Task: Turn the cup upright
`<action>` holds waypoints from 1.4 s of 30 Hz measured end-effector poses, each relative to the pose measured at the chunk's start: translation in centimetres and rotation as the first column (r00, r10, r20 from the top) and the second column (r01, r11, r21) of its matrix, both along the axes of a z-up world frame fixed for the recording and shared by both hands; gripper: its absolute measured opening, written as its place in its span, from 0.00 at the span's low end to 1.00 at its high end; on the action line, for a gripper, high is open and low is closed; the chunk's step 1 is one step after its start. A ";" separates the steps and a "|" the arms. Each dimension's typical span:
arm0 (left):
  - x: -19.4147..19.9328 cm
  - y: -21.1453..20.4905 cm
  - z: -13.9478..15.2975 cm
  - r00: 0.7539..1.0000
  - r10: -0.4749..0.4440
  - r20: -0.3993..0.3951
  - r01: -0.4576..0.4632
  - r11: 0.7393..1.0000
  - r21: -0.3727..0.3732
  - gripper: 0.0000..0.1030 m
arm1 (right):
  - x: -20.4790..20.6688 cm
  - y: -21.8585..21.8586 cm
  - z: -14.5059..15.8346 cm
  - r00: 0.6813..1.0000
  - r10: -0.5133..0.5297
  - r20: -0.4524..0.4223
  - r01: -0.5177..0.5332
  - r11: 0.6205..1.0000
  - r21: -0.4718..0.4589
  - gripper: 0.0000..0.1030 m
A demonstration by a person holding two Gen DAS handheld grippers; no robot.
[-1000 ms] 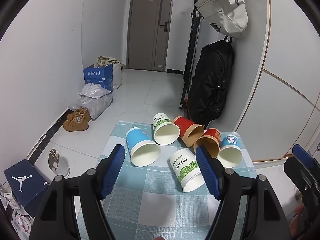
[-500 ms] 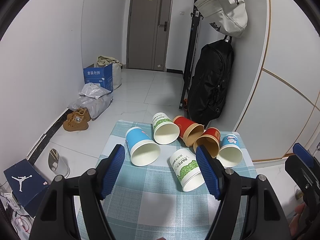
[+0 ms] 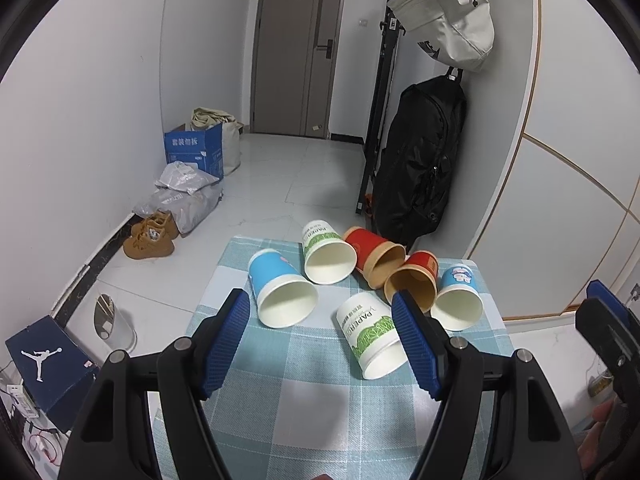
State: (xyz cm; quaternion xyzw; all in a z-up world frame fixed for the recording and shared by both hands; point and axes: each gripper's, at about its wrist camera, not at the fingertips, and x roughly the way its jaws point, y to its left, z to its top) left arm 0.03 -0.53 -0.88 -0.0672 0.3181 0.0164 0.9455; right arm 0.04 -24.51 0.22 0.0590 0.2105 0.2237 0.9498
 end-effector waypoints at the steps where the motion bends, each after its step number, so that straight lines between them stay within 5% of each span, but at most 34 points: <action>1: 0.0 0.0 -0.2 1.000 -0.010 -0.013 0.010 1.000 -0.012 0.67 | 0.0 -0.1 0.1 1.000 -0.002 -0.001 0.002 1.000 0.002 1.00; 9: 0.7 -0.2 -2.1 0.970 -0.122 -0.212 0.066 0.966 -0.251 0.67 | 0.8 -1.5 0.4 0.998 -0.051 -0.046 0.053 0.998 0.043 1.00; 15: 1.7 -1.1 -3.9 0.941 -0.157 -0.299 0.057 0.947 -0.317 0.67 | 1.2 -2.9 0.9 0.992 -0.106 -0.066 0.109 0.994 0.034 1.00; 19: 3.2 -1.4 -5.7 0.912 -0.179 -0.368 -0.011 0.888 -0.460 0.67 | 1.9 -4.0 1.0 0.988 -0.124 -0.091 0.130 0.990 0.060 1.00; 24: 4.5 -1.8 -7.4 0.906 -0.176 -0.385 -0.096 0.801 -0.591 0.67 | 2.6 -5.5 0.8 0.980 -0.146 -0.132 0.159 0.982 0.099 1.00; 34: 6.8 -1.0 -9.7 0.898 -0.105 -0.428 -0.248 0.682 -0.688 0.66 | 3.2 -6.6 0.7 0.976 -0.142 -0.168 0.168 0.975 0.147 1.00; 40: 7.4 -0.4 -10.3 0.902 -0.084 -0.423 -0.273 0.649 -0.710 0.51 | 3.3 -7.0 0.6 0.973 -0.135 -0.188 0.167 0.971 0.170 1.00; 42: 7.7 -0.2 -10.7 0.899 -0.092 -0.427 -0.274 0.642 -0.716 0.30 | 3.3 -7.1 0.6 0.973 -0.132 -0.190 0.166 0.970 0.177 1.00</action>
